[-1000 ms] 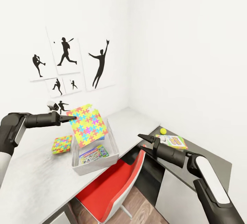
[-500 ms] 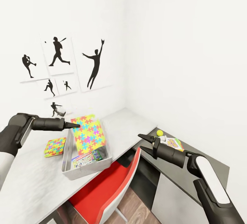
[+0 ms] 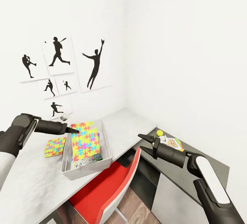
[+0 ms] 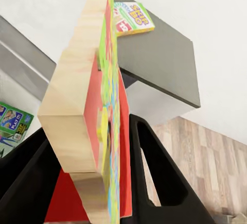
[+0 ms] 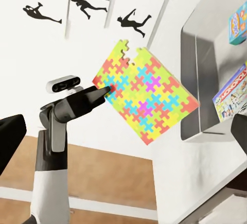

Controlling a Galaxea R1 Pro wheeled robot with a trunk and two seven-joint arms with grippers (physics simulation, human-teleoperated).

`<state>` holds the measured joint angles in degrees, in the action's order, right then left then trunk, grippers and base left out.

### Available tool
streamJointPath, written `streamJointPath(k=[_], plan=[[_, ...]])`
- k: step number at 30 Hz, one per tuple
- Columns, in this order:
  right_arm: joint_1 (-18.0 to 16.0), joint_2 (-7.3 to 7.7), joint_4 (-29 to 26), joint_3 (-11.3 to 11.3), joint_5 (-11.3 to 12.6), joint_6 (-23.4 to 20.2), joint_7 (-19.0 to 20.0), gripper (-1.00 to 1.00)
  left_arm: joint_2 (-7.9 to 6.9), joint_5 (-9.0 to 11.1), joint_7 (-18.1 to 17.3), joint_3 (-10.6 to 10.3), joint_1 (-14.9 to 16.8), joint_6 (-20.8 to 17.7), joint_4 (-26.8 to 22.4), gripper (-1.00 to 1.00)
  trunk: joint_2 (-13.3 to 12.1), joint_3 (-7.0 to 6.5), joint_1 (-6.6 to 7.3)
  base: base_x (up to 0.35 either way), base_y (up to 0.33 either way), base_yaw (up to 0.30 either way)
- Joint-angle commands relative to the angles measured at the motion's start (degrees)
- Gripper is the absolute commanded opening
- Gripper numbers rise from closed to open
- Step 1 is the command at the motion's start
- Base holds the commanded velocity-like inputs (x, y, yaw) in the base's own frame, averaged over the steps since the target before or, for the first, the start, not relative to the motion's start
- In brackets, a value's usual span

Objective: Put all the toys in the child's room - the three board games (two on the bed and one on the table), the two jigsaw puzzles on the table, and the tennis ball on the table - inside the toy box on the table in the child's room.

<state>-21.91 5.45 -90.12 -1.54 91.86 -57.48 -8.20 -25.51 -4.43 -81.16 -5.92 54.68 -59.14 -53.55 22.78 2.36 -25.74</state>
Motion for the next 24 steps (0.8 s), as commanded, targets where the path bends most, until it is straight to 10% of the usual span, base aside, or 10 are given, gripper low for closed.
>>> streamJointPath(k=[1, 24], plan=[[-0.1, 0.04, 0.0, 0.0, 0.6, -0.1, -0.6, 1.00, 0.00, -0.6, -0.5, -0.1, 0.1, -0.6, 0.1, -1.00, 0.1, 0.14, -0.04, 0.000, 0.000, 0.000], [-0.1, -0.02, -0.1, 0.0, 0.5, 0.1, -0.6, 1.00, 4.08, -11.1, -0.2, 0.2, 0.1, 0.2, 2.3, -1.00, 0.1, 0.14, -0.04, 0.021, -0.022, 0.000]])
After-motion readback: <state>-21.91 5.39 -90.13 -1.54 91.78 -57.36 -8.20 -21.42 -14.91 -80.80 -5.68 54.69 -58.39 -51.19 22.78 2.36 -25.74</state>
